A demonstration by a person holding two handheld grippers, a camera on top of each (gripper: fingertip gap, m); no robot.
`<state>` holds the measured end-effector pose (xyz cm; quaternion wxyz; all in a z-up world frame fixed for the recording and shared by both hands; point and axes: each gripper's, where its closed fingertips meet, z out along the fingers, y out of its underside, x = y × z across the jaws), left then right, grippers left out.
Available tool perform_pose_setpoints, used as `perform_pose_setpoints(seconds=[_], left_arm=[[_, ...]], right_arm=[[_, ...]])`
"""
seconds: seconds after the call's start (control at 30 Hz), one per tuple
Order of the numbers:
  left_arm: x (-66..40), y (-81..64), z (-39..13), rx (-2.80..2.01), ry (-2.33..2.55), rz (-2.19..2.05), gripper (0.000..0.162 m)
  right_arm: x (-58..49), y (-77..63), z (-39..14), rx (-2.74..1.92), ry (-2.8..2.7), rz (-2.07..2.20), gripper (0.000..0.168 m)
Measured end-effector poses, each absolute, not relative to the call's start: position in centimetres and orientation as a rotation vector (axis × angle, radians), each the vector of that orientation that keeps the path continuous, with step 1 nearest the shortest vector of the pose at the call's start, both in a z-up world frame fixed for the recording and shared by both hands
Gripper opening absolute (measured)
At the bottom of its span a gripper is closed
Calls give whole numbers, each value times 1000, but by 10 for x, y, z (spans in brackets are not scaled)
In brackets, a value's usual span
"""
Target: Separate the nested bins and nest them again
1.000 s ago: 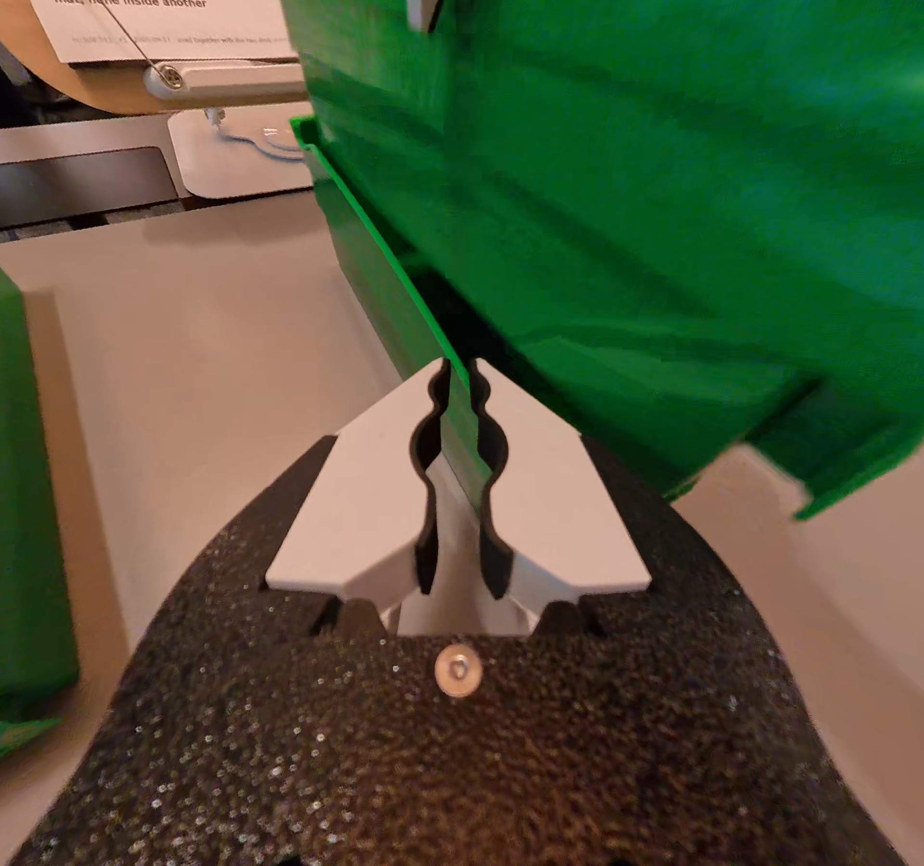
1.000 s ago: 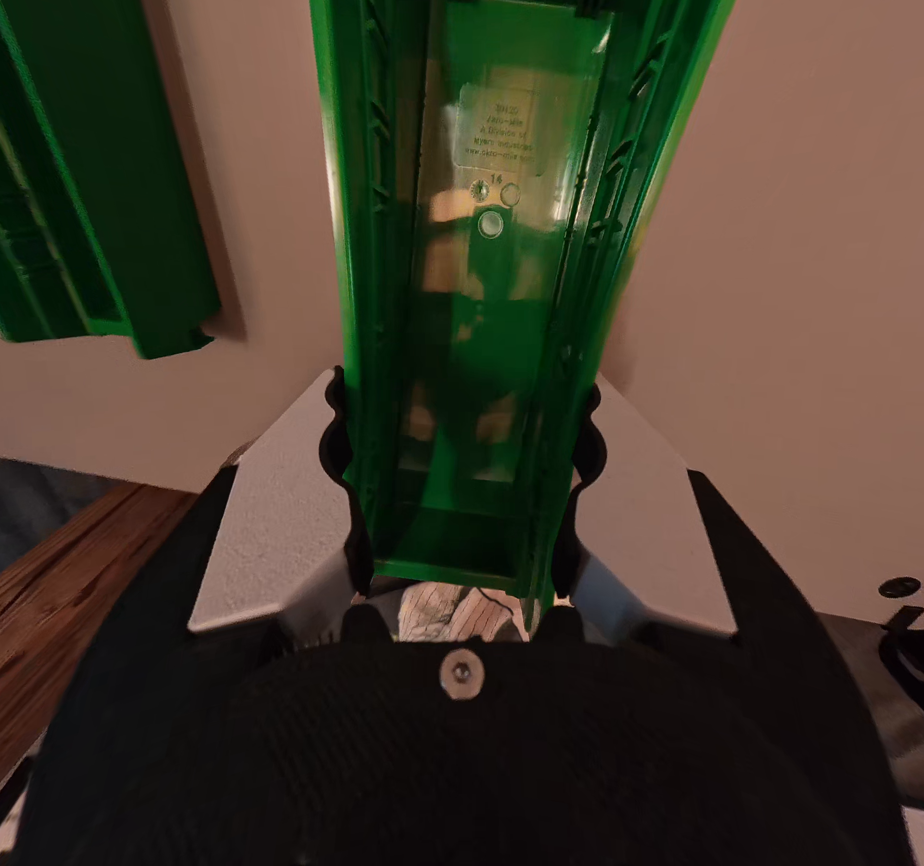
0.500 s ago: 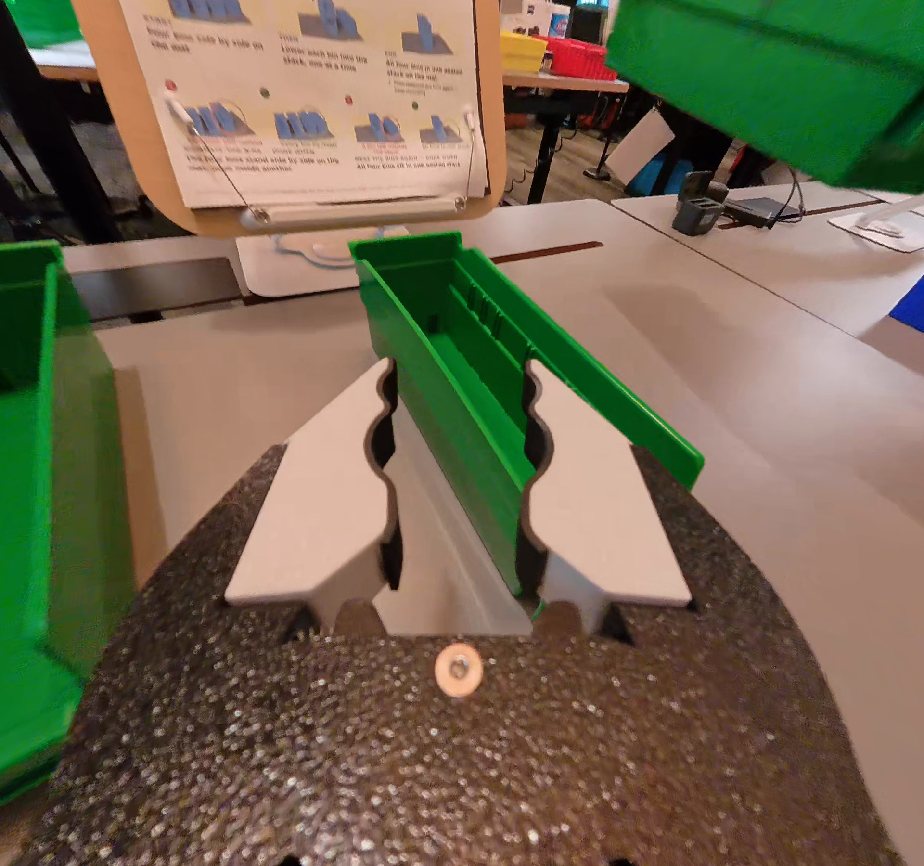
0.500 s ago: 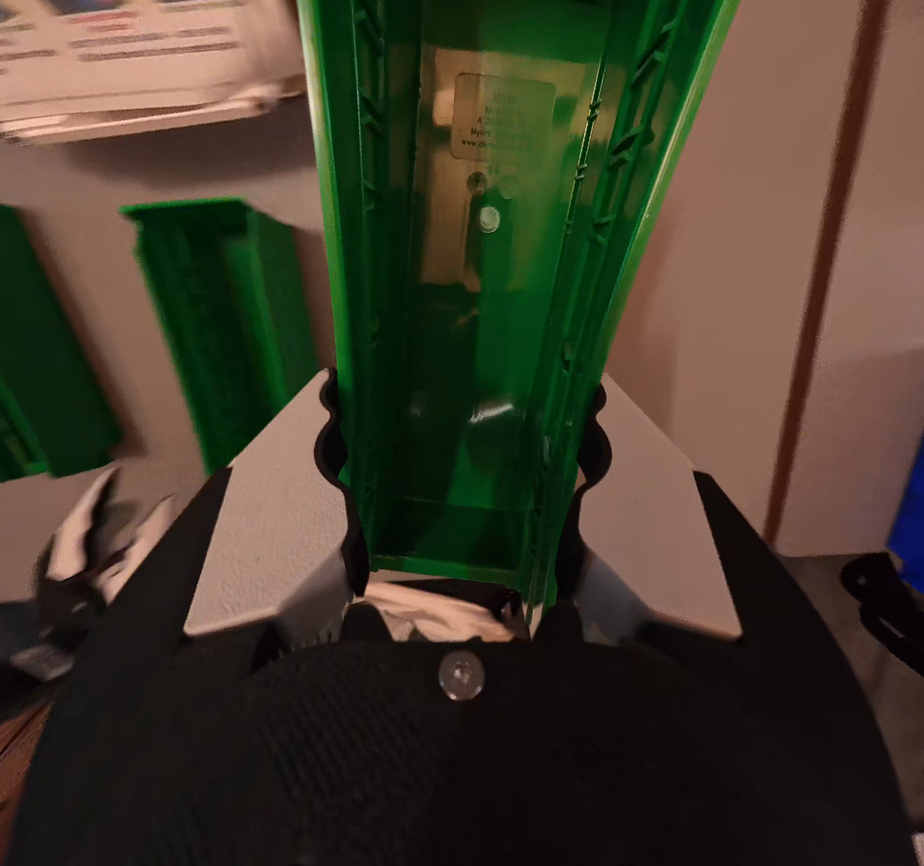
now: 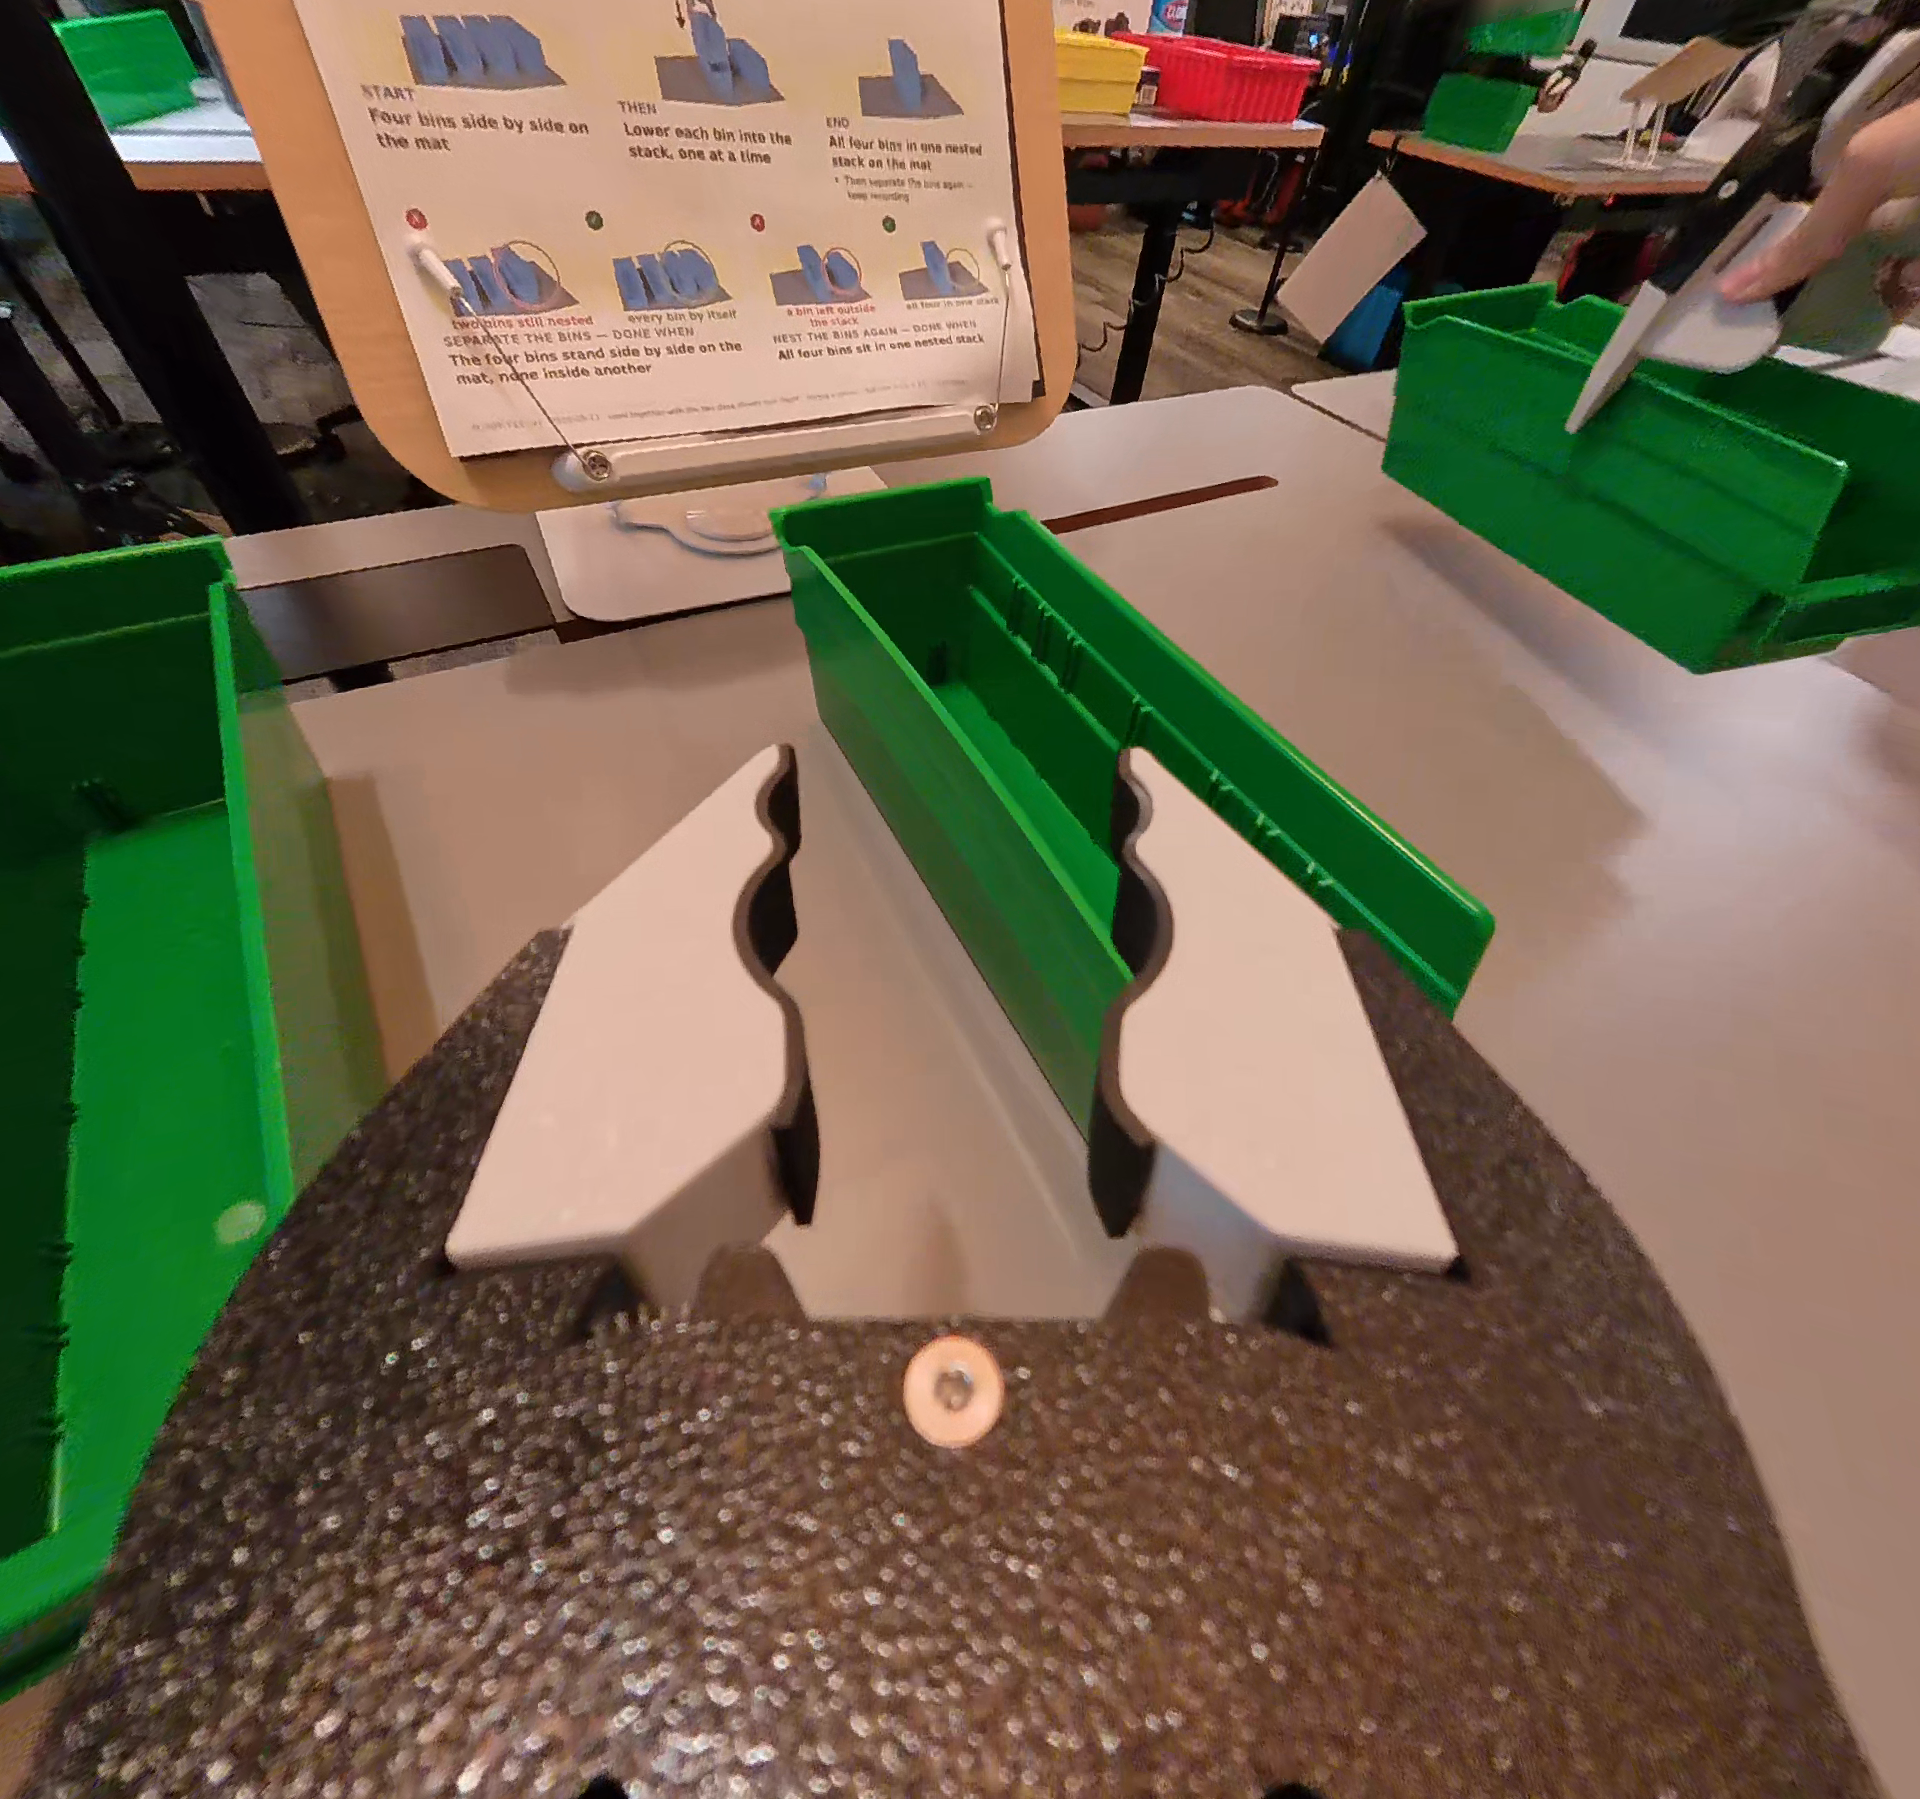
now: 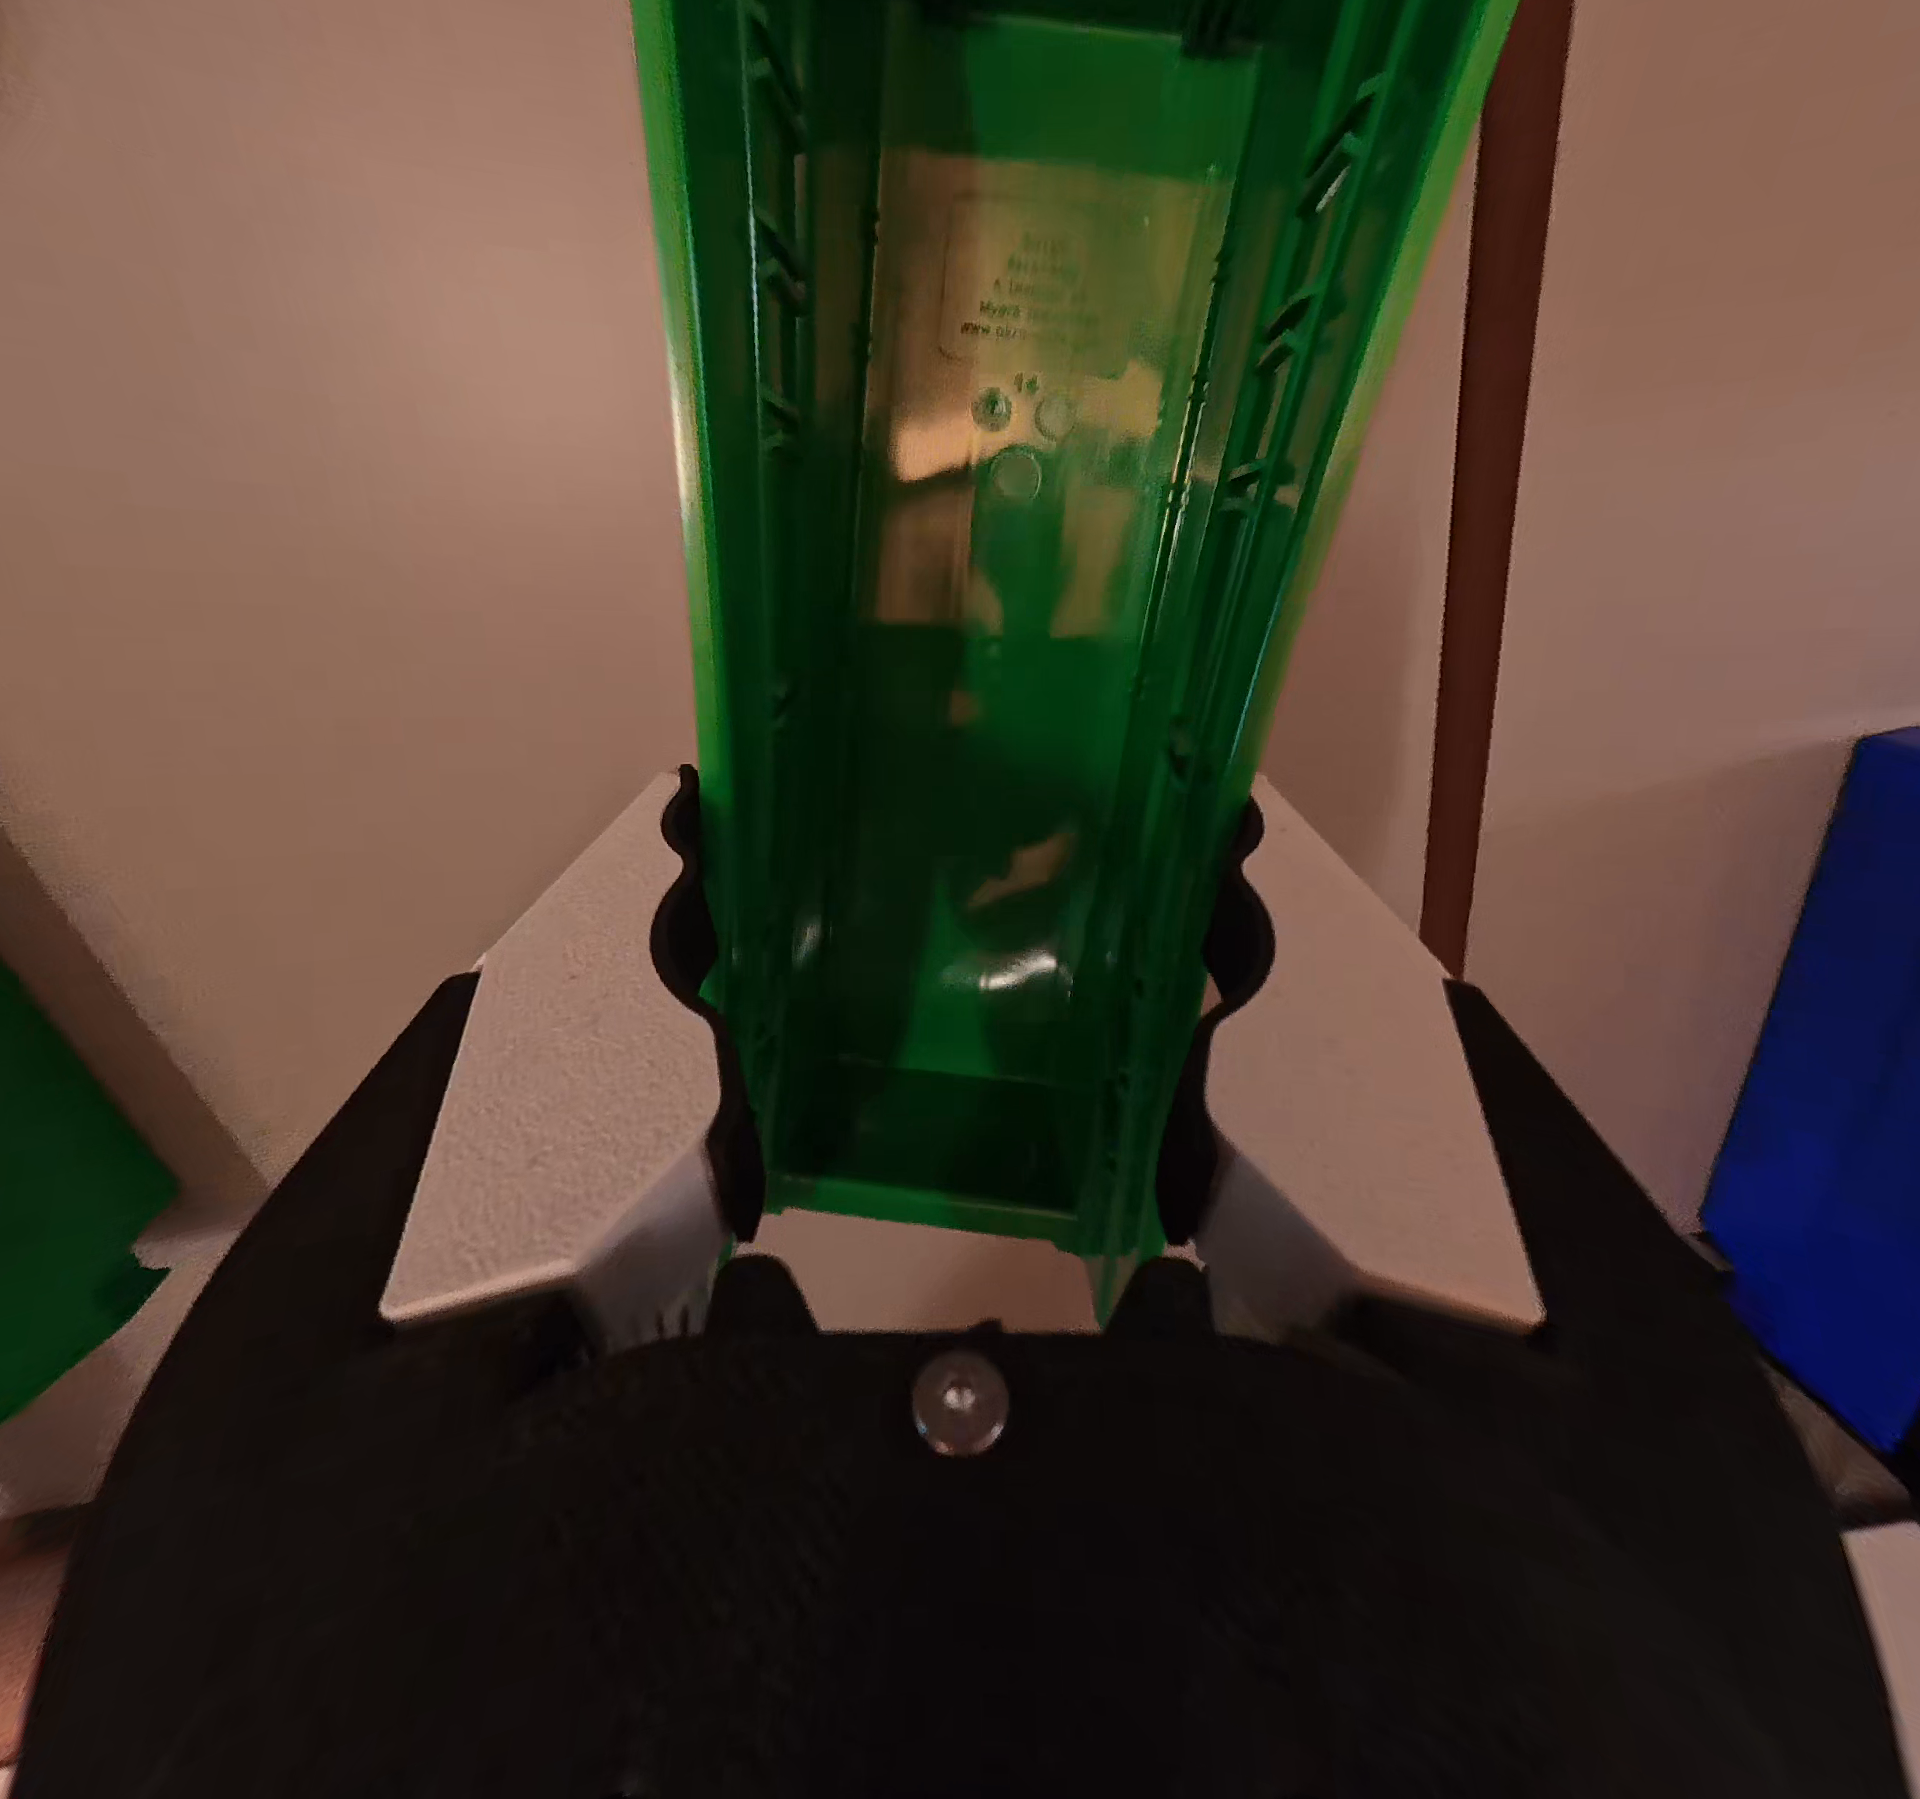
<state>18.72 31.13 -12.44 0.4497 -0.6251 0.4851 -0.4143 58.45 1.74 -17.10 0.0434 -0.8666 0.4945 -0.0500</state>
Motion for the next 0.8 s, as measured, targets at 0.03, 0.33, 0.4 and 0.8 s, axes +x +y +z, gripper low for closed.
perform_pose_setpoints(seconds=[0.03, 0.33, 0.4, 0.8], left_arm=[[189, 310, -127, -1549, 1210, -1021, 58], [199, 299, -142, -1543, 1286, -949, 59], [199, 299, -144, -1545, 1293, -936, 59], [179, 320, -157, -1609, 1256, -855, 63]], right_arm=[[584, 15, -179, -2654, 1532, -120, 97], [590, 30, -215, -2657, 1456, -37, 100], [592, 33, -219, -2638, 1444, -22, 102], [596, 29, -220, -2676, 1319, 1, 116]])
